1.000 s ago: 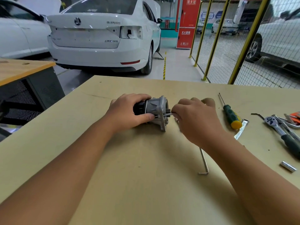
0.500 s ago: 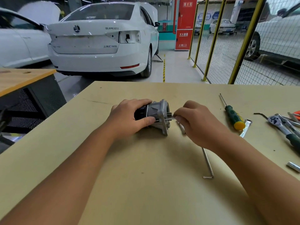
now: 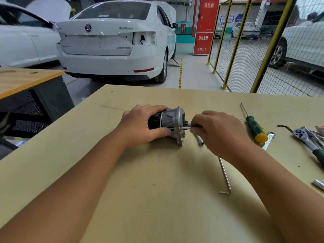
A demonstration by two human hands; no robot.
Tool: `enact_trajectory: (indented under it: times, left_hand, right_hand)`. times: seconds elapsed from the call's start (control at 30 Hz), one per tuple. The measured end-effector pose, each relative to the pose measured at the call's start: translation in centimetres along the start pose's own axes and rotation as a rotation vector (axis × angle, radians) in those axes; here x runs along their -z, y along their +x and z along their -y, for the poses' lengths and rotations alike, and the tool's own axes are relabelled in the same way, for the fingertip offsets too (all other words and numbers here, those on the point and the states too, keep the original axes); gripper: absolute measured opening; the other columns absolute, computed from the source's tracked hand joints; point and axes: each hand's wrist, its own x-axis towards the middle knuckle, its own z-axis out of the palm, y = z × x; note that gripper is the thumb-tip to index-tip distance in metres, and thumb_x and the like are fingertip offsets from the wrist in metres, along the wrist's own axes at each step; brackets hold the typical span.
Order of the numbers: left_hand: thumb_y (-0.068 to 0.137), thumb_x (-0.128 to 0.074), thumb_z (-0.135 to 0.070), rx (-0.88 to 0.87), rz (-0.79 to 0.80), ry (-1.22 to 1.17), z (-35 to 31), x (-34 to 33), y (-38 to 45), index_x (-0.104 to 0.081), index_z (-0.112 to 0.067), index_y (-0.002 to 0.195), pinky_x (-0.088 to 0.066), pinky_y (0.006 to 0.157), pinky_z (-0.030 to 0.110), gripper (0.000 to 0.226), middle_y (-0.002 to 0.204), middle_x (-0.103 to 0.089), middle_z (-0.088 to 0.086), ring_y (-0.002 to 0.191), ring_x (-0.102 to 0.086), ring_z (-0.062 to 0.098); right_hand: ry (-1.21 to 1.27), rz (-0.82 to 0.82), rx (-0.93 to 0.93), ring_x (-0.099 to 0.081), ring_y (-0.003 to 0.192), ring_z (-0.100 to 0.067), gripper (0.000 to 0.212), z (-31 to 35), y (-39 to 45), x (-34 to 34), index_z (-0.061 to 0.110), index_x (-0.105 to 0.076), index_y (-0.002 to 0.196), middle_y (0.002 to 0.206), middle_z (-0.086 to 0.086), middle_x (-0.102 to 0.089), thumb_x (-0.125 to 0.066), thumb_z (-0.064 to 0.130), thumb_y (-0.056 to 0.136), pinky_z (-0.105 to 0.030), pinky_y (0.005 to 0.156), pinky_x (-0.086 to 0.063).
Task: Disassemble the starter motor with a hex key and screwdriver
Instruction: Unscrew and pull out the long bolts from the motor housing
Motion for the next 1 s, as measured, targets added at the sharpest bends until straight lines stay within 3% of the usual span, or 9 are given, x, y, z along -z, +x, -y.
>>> enact_trajectory:
  times: [0.1,0.27,0.43,0.53,0.63,0.83,1.0]
  left_hand:
    - [0.077,-0.056,-0.075,0.008,-0.012,0.006,0.0,-0.1,-0.2,-0.053,-0.048,0.141,-0.041,0.106,0.052,0.069,0.123,-0.063,-0.021,0.118,-0.052,0.015]
    - [0.074,-0.058,-0.075,0.03,-0.026,0.028,-0.4,-0.2,-0.1,-0.053,-0.05,0.139,-0.04,0.105,0.049,0.069,0.125,-0.063,-0.023,0.12,-0.052,0.014]
    - [0.064,-0.066,-0.077,0.034,-0.022,0.035,-0.5,-0.1,0.1,-0.055,-0.049,0.139,-0.041,0.106,0.049,0.081,0.127,-0.064,-0.022,0.122,-0.055,0.017]
    - [0.061,-0.067,-0.079,0.034,-0.019,0.032,-0.5,-0.2,-0.2,-0.054,-0.049,0.139,-0.041,0.106,0.048,0.085,0.128,-0.064,-0.023,0.122,-0.054,0.016]
    - [0.058,-0.062,-0.084,0.036,0.002,0.029,-0.3,-0.3,0.1,-0.052,-0.053,0.137,-0.041,0.105,0.047,0.086,0.124,-0.064,-0.024,0.119,-0.054,0.014]
    - [0.064,-0.044,-0.088,0.037,-0.013,0.057,-0.3,-0.3,0.1,-0.05,-0.052,0.142,-0.037,0.102,0.042,0.086,0.122,-0.061,-0.025,0.119,-0.052,0.012]
    - [0.064,-0.052,-0.084,0.033,0.002,0.075,-0.8,-0.2,0.2,-0.051,-0.051,0.141,-0.039,0.104,0.046,0.084,0.127,-0.062,-0.023,0.121,-0.052,0.014]
  right_hand:
    - [0.084,0.041,0.002,-0.058,0.079,-0.027,0.02,0.0,-0.2,-0.2,0.025,-0.071,0.103,0.086,0.001,-0.062,-0.052,0.031,0.101,-0.041,0.068,-0.052]
    - [0.085,0.07,-0.051,-0.055,0.079,-0.024,0.021,-0.6,0.0,-0.8,0.015,-0.072,0.103,0.087,-0.001,-0.058,-0.053,0.023,0.102,-0.039,0.068,-0.048]
    - [-0.125,-0.087,0.003,-0.057,0.087,-0.022,0.008,-0.4,-0.3,0.0,0.031,-0.068,0.093,0.087,0.012,-0.064,-0.064,0.037,0.093,-0.041,0.083,-0.041]
    - [-0.062,-0.05,0.009,-0.056,0.085,-0.021,0.008,-0.2,-0.4,-0.1,0.031,-0.062,0.095,0.087,0.012,-0.06,-0.065,0.038,0.093,-0.041,0.082,-0.044]
    - [0.136,0.006,0.031,-0.056,0.078,-0.024,0.01,-0.6,-0.3,-0.2,0.024,-0.067,0.099,0.086,0.004,-0.057,-0.065,0.033,0.095,-0.041,0.071,-0.051]
    - [0.248,-0.002,0.046,-0.049,0.077,-0.02,0.024,-1.4,-0.3,-0.7,0.011,-0.071,0.092,0.09,-0.002,-0.05,-0.055,0.026,0.101,-0.032,0.07,-0.036]
    - [-0.096,-0.097,0.021,-0.051,0.098,-0.027,0.022,-1.1,-0.2,-0.7,0.023,-0.074,0.094,0.101,0.005,-0.062,-0.06,0.04,0.094,-0.04,0.078,-0.039]
